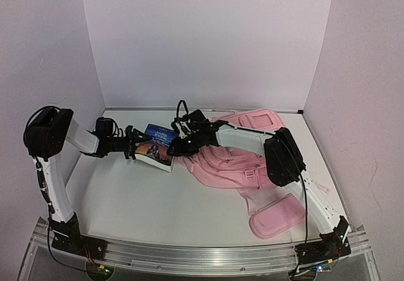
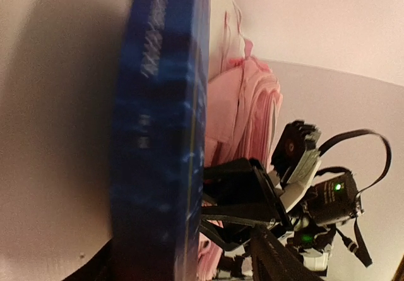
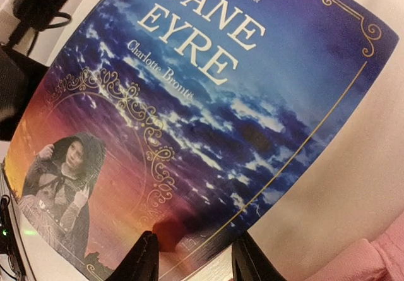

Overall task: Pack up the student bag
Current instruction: Pick up the book from the center of the board.

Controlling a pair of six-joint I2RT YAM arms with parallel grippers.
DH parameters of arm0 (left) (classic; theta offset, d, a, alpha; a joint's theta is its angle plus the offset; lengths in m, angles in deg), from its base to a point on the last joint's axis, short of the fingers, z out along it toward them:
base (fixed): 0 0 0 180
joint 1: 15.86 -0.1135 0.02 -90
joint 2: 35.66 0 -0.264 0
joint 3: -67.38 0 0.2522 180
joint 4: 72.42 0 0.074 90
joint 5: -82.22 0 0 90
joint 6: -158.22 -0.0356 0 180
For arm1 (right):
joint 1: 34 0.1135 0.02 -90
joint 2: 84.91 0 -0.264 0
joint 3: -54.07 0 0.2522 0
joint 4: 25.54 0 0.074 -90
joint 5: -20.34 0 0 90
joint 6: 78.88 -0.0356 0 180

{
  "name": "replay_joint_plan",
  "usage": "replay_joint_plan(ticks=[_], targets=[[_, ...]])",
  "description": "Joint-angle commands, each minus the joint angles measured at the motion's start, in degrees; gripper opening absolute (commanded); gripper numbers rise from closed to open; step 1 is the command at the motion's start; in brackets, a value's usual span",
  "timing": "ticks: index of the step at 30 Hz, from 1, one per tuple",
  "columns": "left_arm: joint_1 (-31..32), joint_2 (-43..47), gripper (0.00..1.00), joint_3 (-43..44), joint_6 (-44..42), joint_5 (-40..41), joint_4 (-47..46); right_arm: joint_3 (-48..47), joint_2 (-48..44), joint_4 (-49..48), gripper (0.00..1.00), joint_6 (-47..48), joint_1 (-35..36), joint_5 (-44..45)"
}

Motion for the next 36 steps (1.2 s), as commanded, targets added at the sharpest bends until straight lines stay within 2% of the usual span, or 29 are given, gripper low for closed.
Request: replay_joint_plan(ticks=[1, 3, 6, 11, 14, 16, 20, 25, 31, 36], targets=[[6.62, -2.87, 0.68, 3.83, 4.33, -13.0, -7.93, 2.89, 2.67, 0.69, 0.37, 1.89, 3.49, -5.49], [7.41, -3.03, 0.68, 5.45, 2.6, -14.05, -5.1, 2.67, 2.74, 0.72, 0.37, 2.08, 3.47, -5.39], [7.61, -2.23, 0.57, 5.5, 1.08, -13.66, -3.68, 2.59, 2.68, 0.74, 0.37, 2.34, 3.47, -5.22], [7.42, 1.89, 0.29, 4.47, -2.74, -8.63, 1.76, 2.07, 0.42, 0.82, 0.41, 3.37, 3.48, -5.46], [7.19, 5.54, 0.09, 4.57, -7.04, -3.7, 9.48, 0.68, -2.61, 0.9, 0.5, 4.32, 3.52, -4.39], [7.0, 8.18, 0.02, 4.78, -8.58, -1.11, 13.58, 0.29, -5.65, 0.93, 0.58, 5.88, 3.49, -2.35], [6.04, 12.46, 0.0, 4.93, -9.76, 4.15, 18.96, 3.47, -12.77, 1.45, 0.71, 9.29, 3.48, 5.54], [5.98, 16.59, 0.0, 6.33, -11.28, 9.1, 24.47, 11.89, -20.75, 4.61, 0.78, 15.09, 3.49, 19.36], [5.87, 19.02, 0.0, 7.9, -12.4, 12.41, 27.5, 18.9, -23.91, 6.75, 0.77, 18.91, 3.41, 29.29], [5.95, 19.37, 0.0, 7.88, -12.53, 12.53, 27.82, 19.07, -22.34, 6.64, 0.74, 22.38, 3.31, 37.72]])
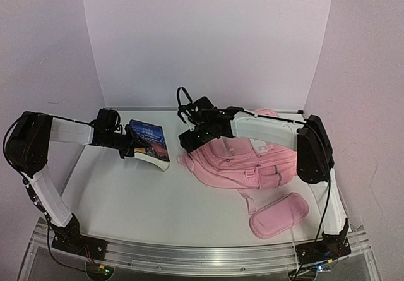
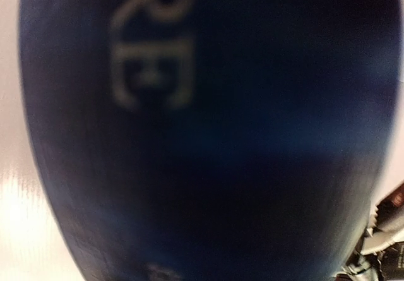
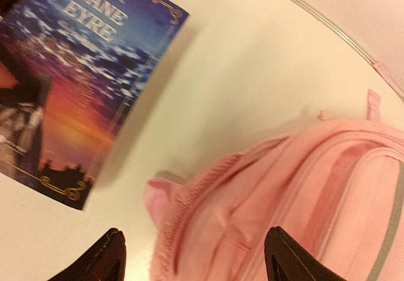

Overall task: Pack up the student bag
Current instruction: Pick up the book from the center of the board, then place the book in the student bag.

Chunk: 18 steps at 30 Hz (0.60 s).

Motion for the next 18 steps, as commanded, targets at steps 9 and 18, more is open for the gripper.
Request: replay_joint_plan(ticks=[9, 18], targets=[[0.01, 8.06, 0.0, 3.64, -3.95, 0.17, -3.05, 1.76, 0.61, 1.28, 0.73, 5.68, -1.35, 19.78], [-0.06, 7.77, 0.0, 4.57, -4.82, 0.17, -2.63, 7.92, -0.64, 0.08, 0.72, 8.2, -2.12, 23.45]])
